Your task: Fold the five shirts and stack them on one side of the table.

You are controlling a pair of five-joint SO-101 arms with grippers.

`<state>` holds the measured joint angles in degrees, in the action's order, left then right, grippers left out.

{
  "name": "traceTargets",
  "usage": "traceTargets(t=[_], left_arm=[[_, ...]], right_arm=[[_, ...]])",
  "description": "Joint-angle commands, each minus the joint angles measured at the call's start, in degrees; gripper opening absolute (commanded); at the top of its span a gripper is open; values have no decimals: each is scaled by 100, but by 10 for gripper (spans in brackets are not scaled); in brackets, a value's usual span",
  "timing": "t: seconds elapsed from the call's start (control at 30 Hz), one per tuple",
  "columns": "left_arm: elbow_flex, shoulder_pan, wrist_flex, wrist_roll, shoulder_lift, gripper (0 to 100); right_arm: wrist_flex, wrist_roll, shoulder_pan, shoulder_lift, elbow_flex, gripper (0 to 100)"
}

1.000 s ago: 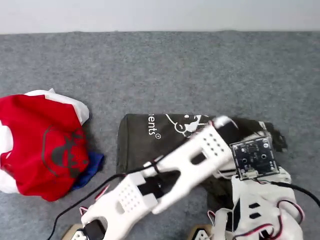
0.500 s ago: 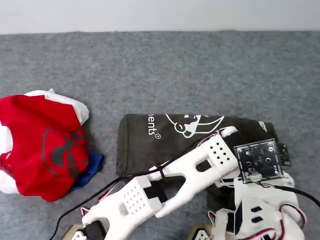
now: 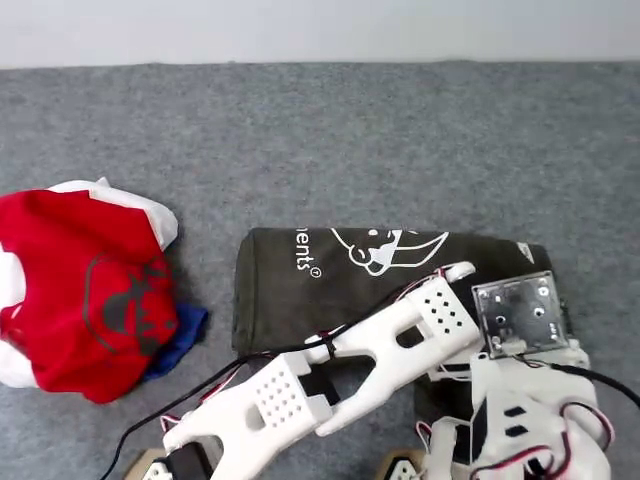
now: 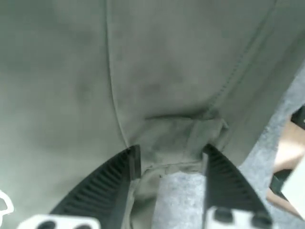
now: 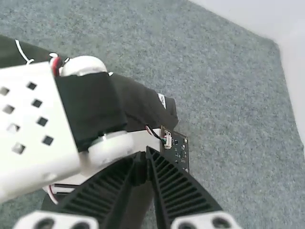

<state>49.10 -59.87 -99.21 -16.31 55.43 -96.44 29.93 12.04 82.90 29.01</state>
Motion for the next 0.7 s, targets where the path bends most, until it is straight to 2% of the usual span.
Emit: traceTargets(t=[0.0,0.27,0.4,0.67], left_arm=[[-4,97,-123,44,264,154],[-4,879,-114,9,308,91],[57,905,-132,0,255,36],[848,923,-132,0,255,15]], right_arm=[[4,-35,-75,-4,-229,11],[22,-26,-75,-4,-229,11],[22,-26,-75,-4,-229,11],[22,-26,-66,-4,-229,11]])
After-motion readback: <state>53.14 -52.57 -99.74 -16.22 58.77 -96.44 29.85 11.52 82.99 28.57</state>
